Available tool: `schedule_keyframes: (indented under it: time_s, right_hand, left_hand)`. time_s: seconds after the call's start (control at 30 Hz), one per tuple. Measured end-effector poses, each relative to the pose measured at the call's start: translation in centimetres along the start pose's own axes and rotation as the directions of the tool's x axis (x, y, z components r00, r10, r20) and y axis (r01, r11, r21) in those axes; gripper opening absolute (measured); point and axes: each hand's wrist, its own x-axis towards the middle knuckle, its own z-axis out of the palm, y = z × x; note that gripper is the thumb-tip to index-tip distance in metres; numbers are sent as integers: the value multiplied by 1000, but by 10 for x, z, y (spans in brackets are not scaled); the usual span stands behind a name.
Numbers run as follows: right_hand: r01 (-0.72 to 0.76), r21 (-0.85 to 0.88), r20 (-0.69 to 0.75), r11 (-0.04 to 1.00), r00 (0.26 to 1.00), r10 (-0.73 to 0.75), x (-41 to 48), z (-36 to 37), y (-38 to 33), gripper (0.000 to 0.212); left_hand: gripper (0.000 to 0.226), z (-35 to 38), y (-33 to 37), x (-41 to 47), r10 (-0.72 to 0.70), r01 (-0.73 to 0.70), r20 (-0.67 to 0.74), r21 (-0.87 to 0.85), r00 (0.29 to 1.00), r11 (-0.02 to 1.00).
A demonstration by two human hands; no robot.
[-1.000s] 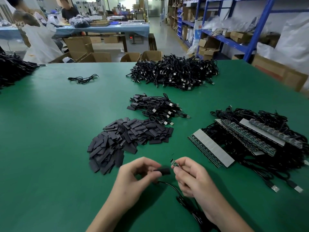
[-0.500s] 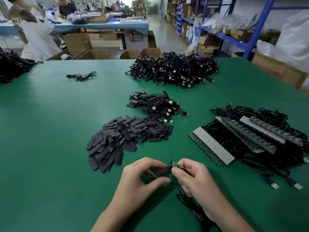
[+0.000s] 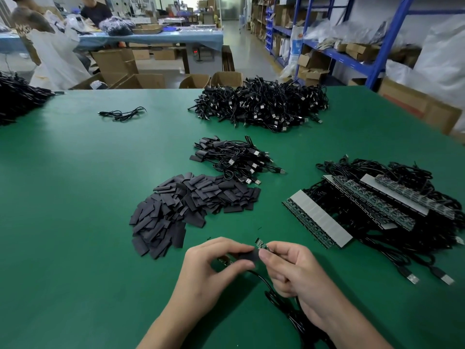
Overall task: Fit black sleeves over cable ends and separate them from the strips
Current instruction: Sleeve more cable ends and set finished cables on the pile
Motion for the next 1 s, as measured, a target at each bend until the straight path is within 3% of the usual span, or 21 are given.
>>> schedule_keyframes:
  time_s: [0.63,1.0]
  right_hand:
    - [-73,42,40,996,997,72,-1,-2,-2,12]
    - [-22,-118,-47,993,999,17,-2,-2,-4,10]
  left_hand:
    - [21,1,-3,-1,-152,165,94,-157,984,974]
    - [20,-2,-5,0,-79,86,82,-83,993,993]
